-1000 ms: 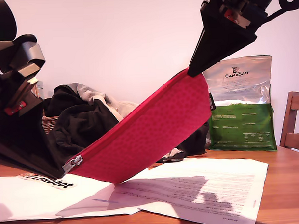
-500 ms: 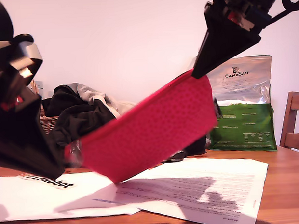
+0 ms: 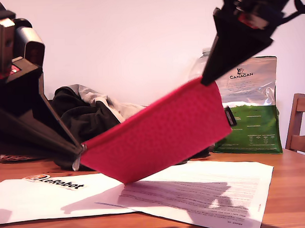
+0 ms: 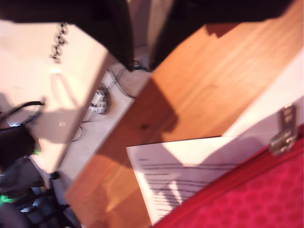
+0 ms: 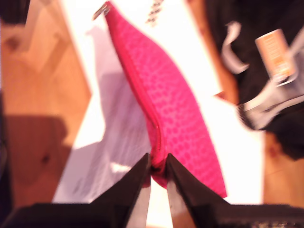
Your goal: Close the zipper in the zip bag in front of you
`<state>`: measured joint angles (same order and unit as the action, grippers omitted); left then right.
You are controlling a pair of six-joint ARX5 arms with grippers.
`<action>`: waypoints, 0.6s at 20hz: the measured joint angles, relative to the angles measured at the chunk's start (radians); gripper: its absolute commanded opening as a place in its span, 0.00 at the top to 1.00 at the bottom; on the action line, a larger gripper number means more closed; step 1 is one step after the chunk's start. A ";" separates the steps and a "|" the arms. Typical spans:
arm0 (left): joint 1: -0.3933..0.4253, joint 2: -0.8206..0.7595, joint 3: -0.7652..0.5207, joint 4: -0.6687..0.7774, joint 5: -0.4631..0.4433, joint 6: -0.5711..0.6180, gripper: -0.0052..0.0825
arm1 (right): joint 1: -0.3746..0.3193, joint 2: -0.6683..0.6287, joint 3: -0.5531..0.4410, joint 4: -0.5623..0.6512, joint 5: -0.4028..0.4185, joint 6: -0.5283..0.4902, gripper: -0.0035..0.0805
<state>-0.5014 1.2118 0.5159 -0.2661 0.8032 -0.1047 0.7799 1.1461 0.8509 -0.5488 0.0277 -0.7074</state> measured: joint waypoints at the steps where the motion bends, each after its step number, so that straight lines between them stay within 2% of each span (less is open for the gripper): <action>1: 0.000 0.000 0.000 0.001 0.021 0.000 0.96 | 0.000 0.019 0.000 -0.005 -0.002 0.000 0.97; 7: 0.000 0.000 0.000 0.043 0.039 0.015 0.96 | 0.000 0.159 0.000 0.047 -0.002 0.000 0.97; 12: 0.000 0.000 0.000 0.053 0.035 0.015 0.96 | 0.000 0.262 0.000 0.041 -0.047 0.031 0.97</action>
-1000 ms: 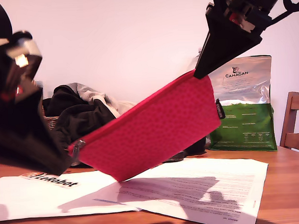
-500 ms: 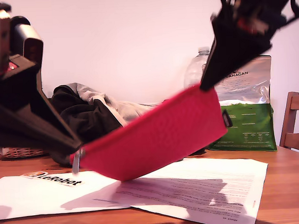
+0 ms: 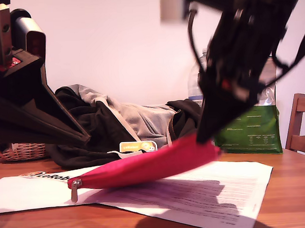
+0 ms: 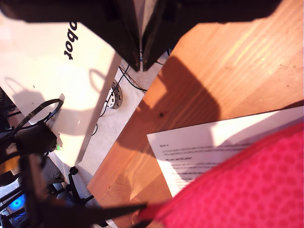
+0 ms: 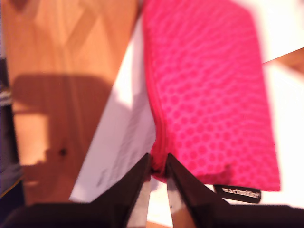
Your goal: Close the zipper in the zip bag in front of you
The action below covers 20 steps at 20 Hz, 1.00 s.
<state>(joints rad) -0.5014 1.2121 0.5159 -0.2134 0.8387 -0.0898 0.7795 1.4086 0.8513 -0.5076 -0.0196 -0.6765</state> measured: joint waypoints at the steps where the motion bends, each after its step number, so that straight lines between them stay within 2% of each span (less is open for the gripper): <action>1: 0.000 0.000 0.000 0.000 0.000 0.000 0.96 | 0.000 0.026 0.000 -0.010 -0.017 0.004 0.94; 4: -0.001 0.000 0.000 -0.001 -0.002 0.000 0.96 | 0.000 0.077 0.000 -0.027 -0.025 0.007 0.67; 11: -0.002 -0.118 0.000 -0.002 -0.106 0.003 0.96 | 0.000 0.033 0.000 -0.060 -0.026 0.048 0.65; 12: -0.002 -0.131 0.000 -0.002 -0.117 0.003 0.96 | 0.000 0.008 0.000 -0.081 -0.026 0.048 0.67; 14: -0.002 -0.145 0.000 0.000 -0.157 0.003 0.96 | 0.000 -0.034 0.000 -0.112 -0.040 0.083 0.90; 15: -0.002 -0.152 0.000 0.002 -0.203 0.004 0.96 | -0.001 -0.049 0.000 -0.116 -0.073 0.123 0.98; 17: -0.002 -0.170 0.000 0.031 -0.313 0.006 0.96 | -0.010 -0.064 0.000 -0.077 -0.138 0.251 0.97; 18: -0.002 -0.177 0.000 0.066 -0.369 0.007 0.96 | -0.013 -0.065 0.000 -0.028 -0.147 0.323 0.97; 19: -0.002 -0.180 0.000 0.108 -0.423 0.009 0.96 | -0.018 -0.065 0.000 0.039 -0.146 0.346 0.97; 20: -0.002 -0.182 0.000 0.153 -0.477 0.013 0.96 | -0.026 -0.065 0.000 0.111 -0.129 0.475 0.97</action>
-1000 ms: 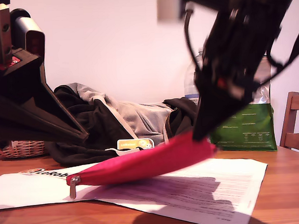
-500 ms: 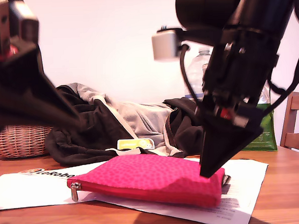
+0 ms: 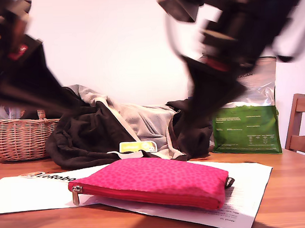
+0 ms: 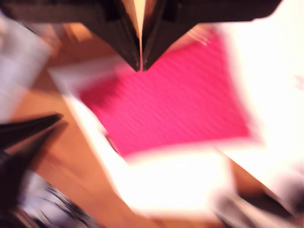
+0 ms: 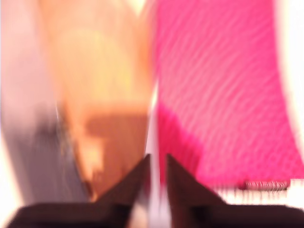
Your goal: Close the zipper in the zip bag in front of you
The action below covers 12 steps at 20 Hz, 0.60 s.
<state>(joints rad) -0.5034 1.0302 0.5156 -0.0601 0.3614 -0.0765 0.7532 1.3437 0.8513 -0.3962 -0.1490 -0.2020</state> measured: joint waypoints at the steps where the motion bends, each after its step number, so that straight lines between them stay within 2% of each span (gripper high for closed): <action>1: 0.000 0.000 0.000 0.047 -0.048 0.002 0.96 | -0.010 0.000 0.000 0.084 0.029 0.049 0.97; 2: 0.003 -0.001 0.000 0.095 -0.089 0.005 0.96 | -0.027 0.000 0.000 0.170 0.061 0.123 0.97; 4: 0.024 -0.001 0.000 0.170 -0.137 0.013 0.96 | -0.072 0.000 0.000 0.315 0.123 0.204 0.97; 7: 0.079 -0.001 0.000 0.241 -0.179 0.018 0.96 | -0.161 -0.001 -0.013 0.487 0.149 0.254 0.97; 9: 0.133 -0.005 0.000 0.250 -0.185 0.032 0.96 | -0.230 -0.022 -0.074 0.552 0.149 0.254 0.97; 12: 0.218 -0.044 -0.002 0.209 -0.184 0.054 0.96 | -0.335 -0.103 -0.221 0.598 0.112 0.254 0.97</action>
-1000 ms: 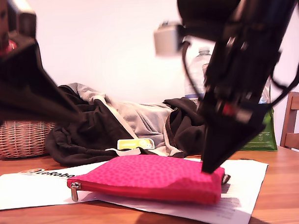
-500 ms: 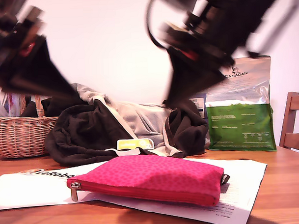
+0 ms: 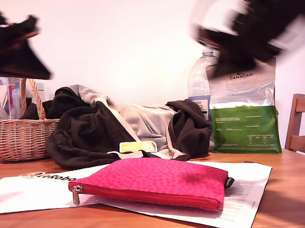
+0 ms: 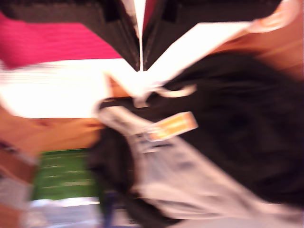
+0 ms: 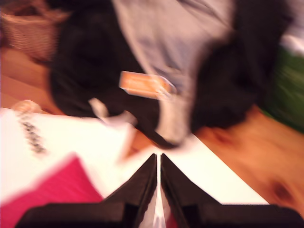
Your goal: Close the zipper in the zip bag in front of you
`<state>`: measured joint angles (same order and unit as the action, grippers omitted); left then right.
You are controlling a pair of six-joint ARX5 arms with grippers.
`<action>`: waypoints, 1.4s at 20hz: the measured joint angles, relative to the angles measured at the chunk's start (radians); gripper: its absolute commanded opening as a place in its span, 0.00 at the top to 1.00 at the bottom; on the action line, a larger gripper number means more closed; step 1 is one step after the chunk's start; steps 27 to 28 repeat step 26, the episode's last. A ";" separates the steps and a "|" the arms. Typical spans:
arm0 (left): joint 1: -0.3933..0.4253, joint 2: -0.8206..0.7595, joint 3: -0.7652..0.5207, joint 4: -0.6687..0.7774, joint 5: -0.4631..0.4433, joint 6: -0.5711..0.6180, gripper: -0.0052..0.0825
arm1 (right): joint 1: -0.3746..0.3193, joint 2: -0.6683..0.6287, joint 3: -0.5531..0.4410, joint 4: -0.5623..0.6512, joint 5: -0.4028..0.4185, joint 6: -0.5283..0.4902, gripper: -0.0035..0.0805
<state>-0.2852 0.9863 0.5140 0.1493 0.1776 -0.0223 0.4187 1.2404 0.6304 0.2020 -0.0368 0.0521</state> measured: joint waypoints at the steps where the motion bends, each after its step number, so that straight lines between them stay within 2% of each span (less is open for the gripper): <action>1: 0.031 -0.023 -0.004 -0.012 0.008 0.001 0.96 | -0.039 -0.043 -0.043 0.005 -0.010 0.000 0.97; 4: 0.097 -0.124 -0.056 -0.049 0.026 0.003 0.96 | -0.144 -0.235 -0.153 0.002 -0.084 0.000 0.97; 6: 0.106 -0.213 -0.101 -0.112 0.042 0.003 0.96 | -0.185 -0.372 -0.196 -0.026 -0.113 0.000 0.97; 10: 0.100 -0.431 -0.126 -0.295 0.054 -0.001 0.96 | -0.183 -0.639 -0.238 -0.201 -0.116 -0.004 0.97; 14: 0.084 -0.634 -0.125 -0.467 0.053 -0.026 0.96 | -0.167 -0.848 -0.238 -0.359 -0.119 -0.003 0.97; 16: 0.084 -0.688 -0.125 -0.531 0.053 -0.027 0.96 | -0.167 -0.927 -0.238 -0.438 -0.117 -0.003 0.97; 26: 0.084 -0.703 -0.125 -0.705 0.053 -0.027 0.96 | -0.167 -0.935 -0.238 -0.666 -0.117 0.000 0.97; 28: 0.084 -0.703 -0.125 -0.705 0.053 -0.027 0.96 | -0.167 -0.935 -0.238 -0.666 -0.117 0.000 0.97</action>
